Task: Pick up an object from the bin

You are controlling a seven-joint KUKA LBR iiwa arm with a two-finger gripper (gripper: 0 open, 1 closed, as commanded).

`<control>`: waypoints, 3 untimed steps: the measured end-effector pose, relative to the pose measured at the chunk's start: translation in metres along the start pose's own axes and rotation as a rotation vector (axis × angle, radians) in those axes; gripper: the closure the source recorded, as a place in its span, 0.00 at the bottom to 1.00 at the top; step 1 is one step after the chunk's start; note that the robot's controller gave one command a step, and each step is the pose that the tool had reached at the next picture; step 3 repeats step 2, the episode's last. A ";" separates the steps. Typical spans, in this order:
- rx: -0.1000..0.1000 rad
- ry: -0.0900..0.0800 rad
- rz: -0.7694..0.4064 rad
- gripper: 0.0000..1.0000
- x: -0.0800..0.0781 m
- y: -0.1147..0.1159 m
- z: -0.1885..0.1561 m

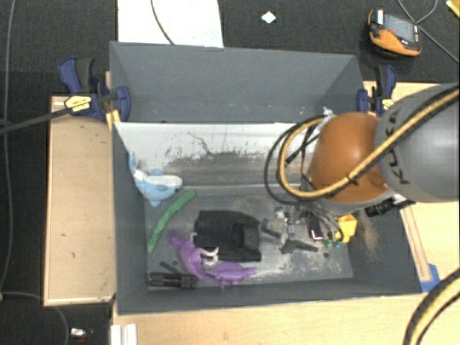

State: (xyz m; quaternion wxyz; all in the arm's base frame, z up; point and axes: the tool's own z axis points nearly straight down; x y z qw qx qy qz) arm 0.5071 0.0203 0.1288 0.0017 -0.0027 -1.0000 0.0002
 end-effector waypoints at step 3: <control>0.000 -0.006 0.188 1.00 0.007 0.001 -0.029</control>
Offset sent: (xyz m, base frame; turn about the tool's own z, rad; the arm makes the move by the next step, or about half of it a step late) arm -0.0072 -0.0003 0.0226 -0.0794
